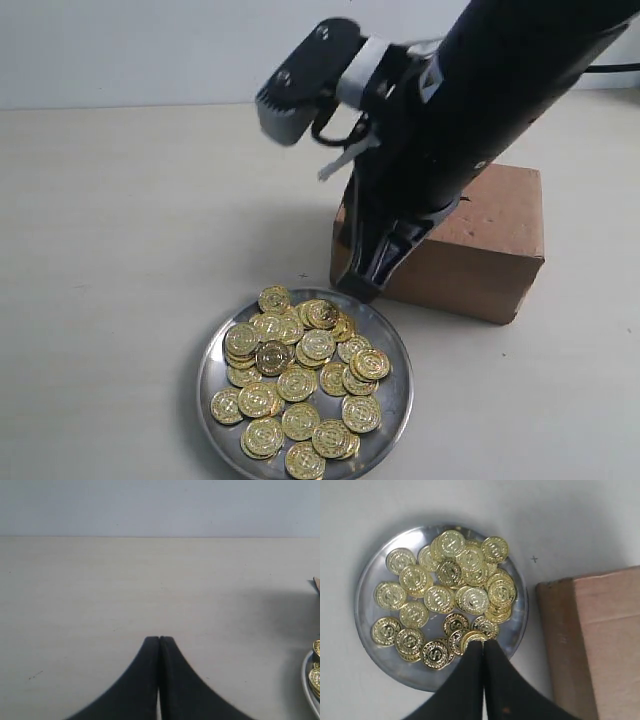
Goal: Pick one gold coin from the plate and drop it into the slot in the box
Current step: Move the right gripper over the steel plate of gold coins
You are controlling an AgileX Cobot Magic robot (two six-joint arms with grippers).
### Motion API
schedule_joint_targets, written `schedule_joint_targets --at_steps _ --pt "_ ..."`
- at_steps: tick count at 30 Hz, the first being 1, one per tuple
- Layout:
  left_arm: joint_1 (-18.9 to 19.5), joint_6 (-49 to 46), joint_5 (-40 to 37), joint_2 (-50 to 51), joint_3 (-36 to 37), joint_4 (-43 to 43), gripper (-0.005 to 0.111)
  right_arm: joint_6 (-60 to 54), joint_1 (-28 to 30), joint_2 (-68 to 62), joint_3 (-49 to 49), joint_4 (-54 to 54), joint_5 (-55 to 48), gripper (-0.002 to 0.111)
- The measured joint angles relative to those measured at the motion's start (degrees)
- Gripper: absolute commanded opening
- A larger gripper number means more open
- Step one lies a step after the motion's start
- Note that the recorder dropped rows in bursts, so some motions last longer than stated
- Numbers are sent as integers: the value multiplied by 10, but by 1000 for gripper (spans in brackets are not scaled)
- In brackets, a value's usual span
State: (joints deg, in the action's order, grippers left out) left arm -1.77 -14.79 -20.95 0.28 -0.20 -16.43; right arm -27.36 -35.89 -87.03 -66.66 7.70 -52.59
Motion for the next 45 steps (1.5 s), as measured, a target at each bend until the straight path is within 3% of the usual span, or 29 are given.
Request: schedule_joint_targets --at_steps 6,12,25,38,45 --pt "0 0 0 0 0 0 0 -105 -39 -42 0 -19 1 0" --pt "0 0 0 0 0 0 0 -132 -49 -80 0 7 17 3" --pt "0 0 0 0 0 0 0 -144 -49 -165 0 27 76 50" --pt "0 0 0 0 0 0 0 -147 -53 -227 -3 55 148 50" --pt "0 0 0 0 0 0 0 -147 -53 -262 -66 89 156 50"
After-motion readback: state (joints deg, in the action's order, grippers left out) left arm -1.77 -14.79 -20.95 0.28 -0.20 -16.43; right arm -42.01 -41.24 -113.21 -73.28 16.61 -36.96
